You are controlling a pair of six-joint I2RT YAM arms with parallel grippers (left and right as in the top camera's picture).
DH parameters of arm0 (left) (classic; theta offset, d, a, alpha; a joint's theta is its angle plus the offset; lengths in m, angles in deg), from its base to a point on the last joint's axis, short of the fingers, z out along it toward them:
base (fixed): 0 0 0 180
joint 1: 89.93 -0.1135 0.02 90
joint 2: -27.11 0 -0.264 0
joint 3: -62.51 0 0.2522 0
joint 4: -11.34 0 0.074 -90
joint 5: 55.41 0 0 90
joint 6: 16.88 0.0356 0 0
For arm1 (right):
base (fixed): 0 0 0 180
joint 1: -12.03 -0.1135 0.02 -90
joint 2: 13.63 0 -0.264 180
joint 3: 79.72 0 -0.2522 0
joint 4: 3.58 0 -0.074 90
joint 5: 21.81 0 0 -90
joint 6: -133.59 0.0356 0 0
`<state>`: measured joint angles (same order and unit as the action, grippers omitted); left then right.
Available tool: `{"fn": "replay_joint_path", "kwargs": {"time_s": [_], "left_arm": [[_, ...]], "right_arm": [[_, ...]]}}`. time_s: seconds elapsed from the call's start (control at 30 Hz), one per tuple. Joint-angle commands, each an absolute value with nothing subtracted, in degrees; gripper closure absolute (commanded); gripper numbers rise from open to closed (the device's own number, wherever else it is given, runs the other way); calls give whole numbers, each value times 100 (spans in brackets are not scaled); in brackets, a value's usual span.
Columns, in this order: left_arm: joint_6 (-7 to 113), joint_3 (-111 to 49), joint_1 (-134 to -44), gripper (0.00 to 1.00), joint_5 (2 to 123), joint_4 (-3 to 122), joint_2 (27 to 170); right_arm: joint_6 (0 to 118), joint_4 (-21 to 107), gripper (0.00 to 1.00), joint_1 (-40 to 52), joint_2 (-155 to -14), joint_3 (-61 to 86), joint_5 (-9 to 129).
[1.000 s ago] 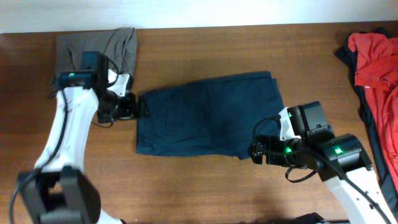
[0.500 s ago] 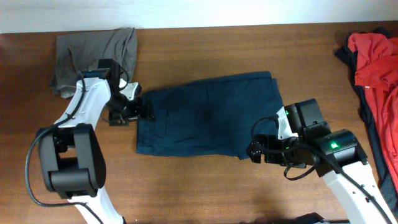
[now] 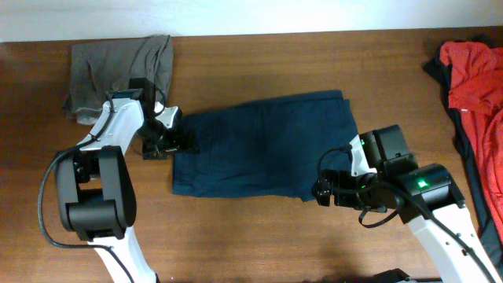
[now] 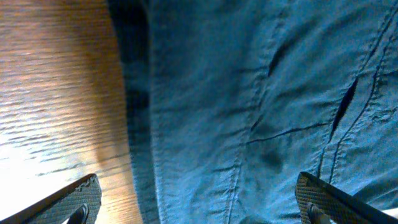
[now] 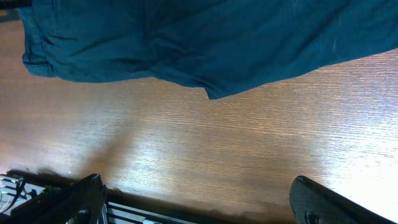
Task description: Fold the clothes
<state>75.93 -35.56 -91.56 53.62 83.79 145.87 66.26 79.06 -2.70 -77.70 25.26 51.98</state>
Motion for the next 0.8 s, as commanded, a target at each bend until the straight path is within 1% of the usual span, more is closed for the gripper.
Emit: {"fn": "replay_joint_path", "kwargs": {"time_s": [0.0, 0.27, 0.47, 0.5, 0.53, 0.57, 0.6, 0.73, 0.77], "left_arm": [[7776, -3578, -9158, 1, 5676, 8287, 14813], [7796, -3571, -9156, 1, 5788, 8263, 15110], [7800, -3560, -9130, 2, 6144, 8384, 15302], [7851, -3560, -9103, 7, 6194, 8443, 15311], [7910, -3560, -9082, 11, 6218, 8475, 15311], [7934, -3560, -9055, 11, 6223, 8495, 15311], [7931, -3560, -9029, 23, 6225, 8515, 15311], [7929, -3560, -8933, 52, 6223, 8513, 15311], [7929, -3560, -8920, 61, 6221, 8513, 15311]], "right_arm": [[6633, 7911, 1, -307, -7774, 2579, 5148], [6633, 7908, 1, -307, -7774, 2587, 5148], [6633, 7908, 1, -307, -7774, 2587, 5148], [6633, 7908, 1, -307, -7774, 2587, 5148], [6633, 7908, 1, -307, -7774, 2587, 5148], [6635, 7906, 1, -307, -7774, 2587, 5148], [6633, 7891, 1, -307, -7774, 2587, 5148], [6635, 7865, 1, -307, -7774, 2587, 5148], [6633, 7871, 1, -307, -7774, 2587, 5148]]}}
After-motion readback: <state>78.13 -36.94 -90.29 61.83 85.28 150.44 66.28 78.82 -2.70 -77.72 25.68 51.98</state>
